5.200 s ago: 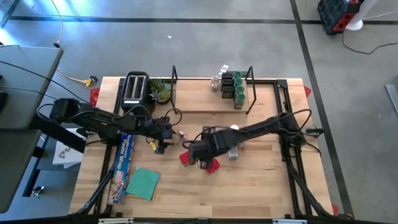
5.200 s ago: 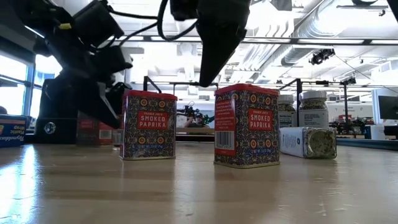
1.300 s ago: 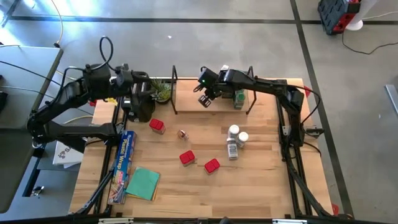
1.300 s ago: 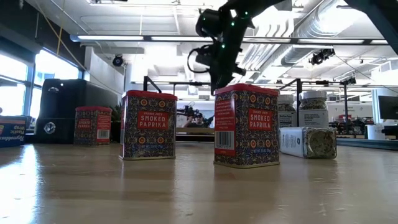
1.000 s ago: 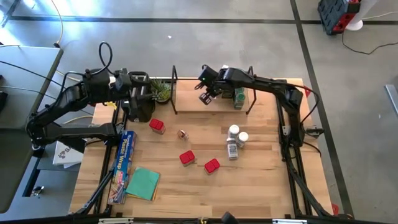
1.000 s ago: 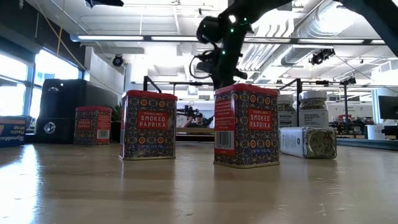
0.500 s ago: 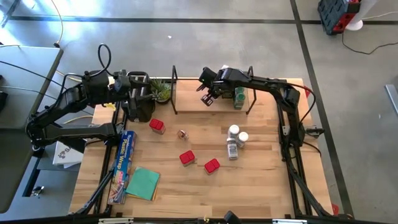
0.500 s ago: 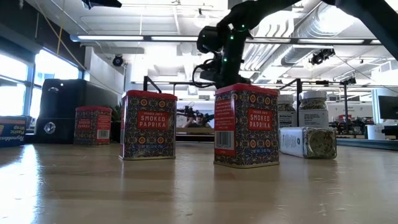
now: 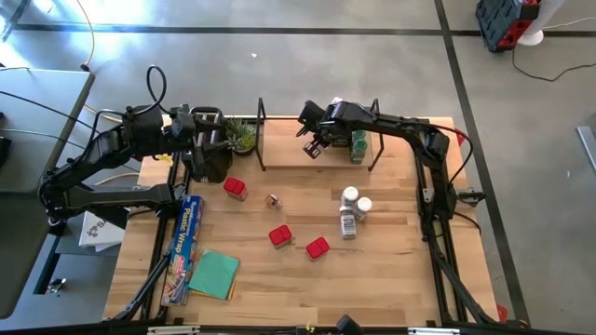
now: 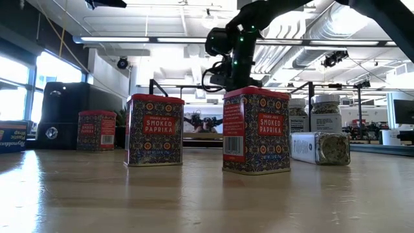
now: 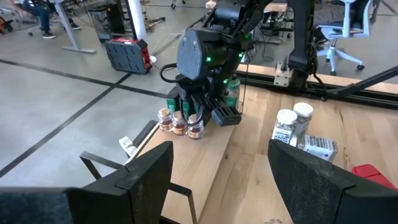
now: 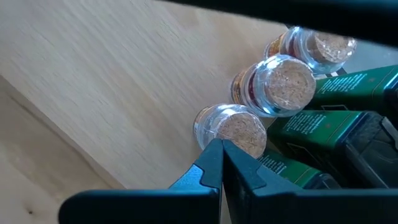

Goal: Shelf spices
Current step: Adjust the brown seasoning bottle, then put the brown seasoning bottle on the table

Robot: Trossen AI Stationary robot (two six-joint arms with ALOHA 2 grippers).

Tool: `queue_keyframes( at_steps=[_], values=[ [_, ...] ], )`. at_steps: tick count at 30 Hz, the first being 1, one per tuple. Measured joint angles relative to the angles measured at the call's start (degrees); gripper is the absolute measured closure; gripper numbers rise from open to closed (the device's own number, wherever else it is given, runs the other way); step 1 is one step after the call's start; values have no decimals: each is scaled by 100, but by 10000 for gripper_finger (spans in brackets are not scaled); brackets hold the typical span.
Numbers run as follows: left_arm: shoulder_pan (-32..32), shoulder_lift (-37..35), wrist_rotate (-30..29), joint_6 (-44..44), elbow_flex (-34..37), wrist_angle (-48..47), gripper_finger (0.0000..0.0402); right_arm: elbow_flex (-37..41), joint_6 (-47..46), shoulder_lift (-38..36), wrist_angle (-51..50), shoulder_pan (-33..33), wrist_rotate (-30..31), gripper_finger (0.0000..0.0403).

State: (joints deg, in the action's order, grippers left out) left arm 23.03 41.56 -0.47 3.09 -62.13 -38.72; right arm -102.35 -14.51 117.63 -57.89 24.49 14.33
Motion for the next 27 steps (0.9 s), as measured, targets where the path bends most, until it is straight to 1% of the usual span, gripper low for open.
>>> queue_keyframes(
  at_steps=[6, 10, 12, 16, 18, 21, 23, 27],
  values=[
    [0, 0, 2, -50, 0, 0, 145, 7, 53, -98, 15, -37, 28, 403],
    [0, 0, 13, -49, 0, -2, 145, 7, 173, -465, 53, -194, 55, 403],
    [-12, 0, 119, 70, 0, -35, 145, 7, 295, -657, 102, -402, 76, 403],
    [-276, -73, 611, 309, 151, -40, 145, 7, 821, -991, 225, -1265, 516, 403],
    [-510, -84, 728, 503, 313, -21, 145, 7, 1173, -1062, 209, -1789, 630, 403],
    [-948, -243, 745, 756, 823, 134, 145, 11, 1426, -1088, 98, -2583, 625, 403],
    [-1224, -323, 750, 626, 1277, 824, 145, 11, 1250, -1110, 62, -3065, 625, 403],
    [-1653, -322, 935, 159, 2298, 2345, 145, 11, 358, -1133, -365, -3916, 705, 403]
  ],
)
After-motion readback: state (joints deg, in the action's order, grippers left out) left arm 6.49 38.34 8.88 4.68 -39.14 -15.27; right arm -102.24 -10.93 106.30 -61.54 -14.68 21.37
